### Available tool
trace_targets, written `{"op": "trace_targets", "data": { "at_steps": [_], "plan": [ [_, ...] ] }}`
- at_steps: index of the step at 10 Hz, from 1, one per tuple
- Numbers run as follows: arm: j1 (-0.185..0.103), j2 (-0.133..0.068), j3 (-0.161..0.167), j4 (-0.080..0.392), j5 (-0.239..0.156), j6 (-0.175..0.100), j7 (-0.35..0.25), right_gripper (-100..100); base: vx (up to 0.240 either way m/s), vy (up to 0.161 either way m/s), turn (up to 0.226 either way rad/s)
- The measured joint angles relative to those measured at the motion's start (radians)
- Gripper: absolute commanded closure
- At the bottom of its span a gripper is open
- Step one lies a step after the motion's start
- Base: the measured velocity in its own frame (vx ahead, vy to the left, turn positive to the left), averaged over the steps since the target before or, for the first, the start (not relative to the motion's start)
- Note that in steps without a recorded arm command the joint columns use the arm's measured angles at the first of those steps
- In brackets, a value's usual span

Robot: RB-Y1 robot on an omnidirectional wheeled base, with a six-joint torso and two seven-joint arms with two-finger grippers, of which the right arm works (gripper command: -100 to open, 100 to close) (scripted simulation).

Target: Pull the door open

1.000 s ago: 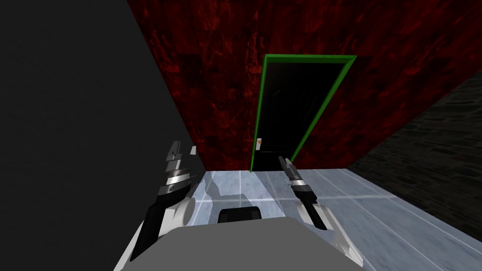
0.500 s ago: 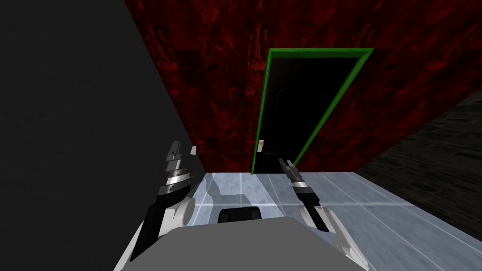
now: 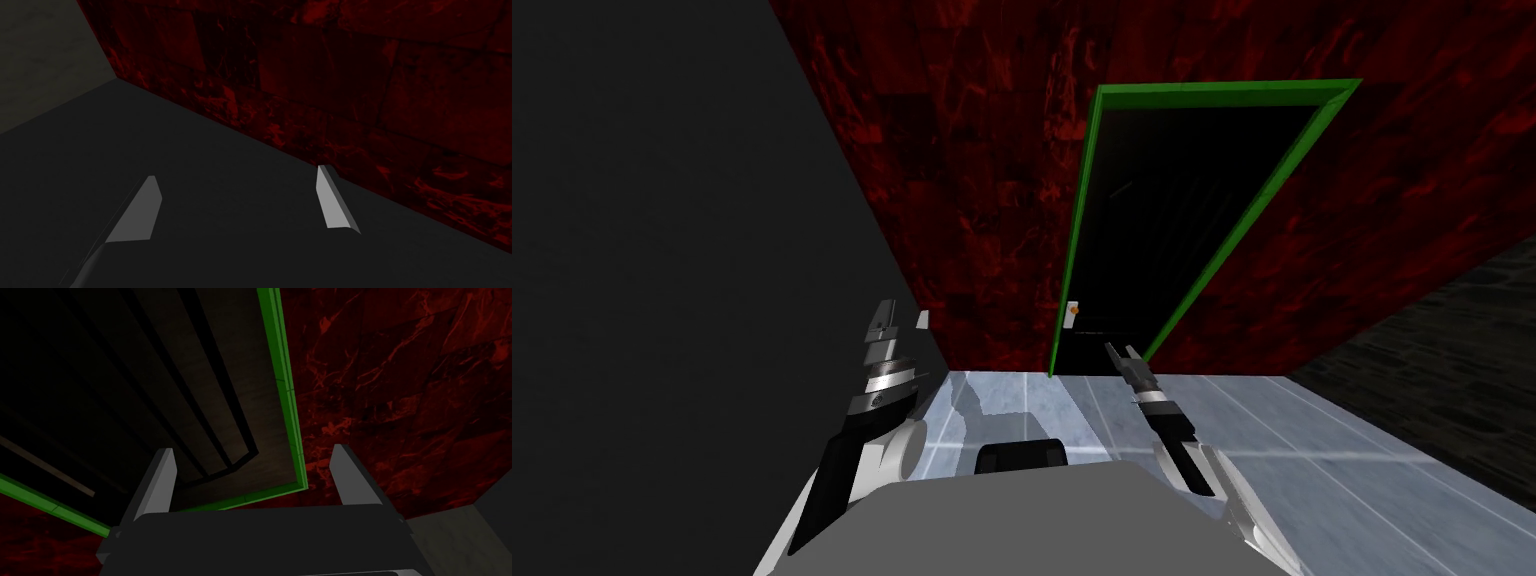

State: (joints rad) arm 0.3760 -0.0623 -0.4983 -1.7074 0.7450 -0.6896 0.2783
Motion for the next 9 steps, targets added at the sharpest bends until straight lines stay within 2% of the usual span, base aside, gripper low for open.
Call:
{"op": "trace_targets", "data": {
  "at_steps": [4, 9],
  "plan": [
    [-0.007, 0.018, -0.053, 0.046, 0.088, -0.021, 0.042, -100, 0.143, 0.003, 0.039],
    [-0.025, 0.054, -0.120, 0.120, 0.192, -0.057, 0.106, -100, 0.157, -0.009, 0.038]
  ]
}}
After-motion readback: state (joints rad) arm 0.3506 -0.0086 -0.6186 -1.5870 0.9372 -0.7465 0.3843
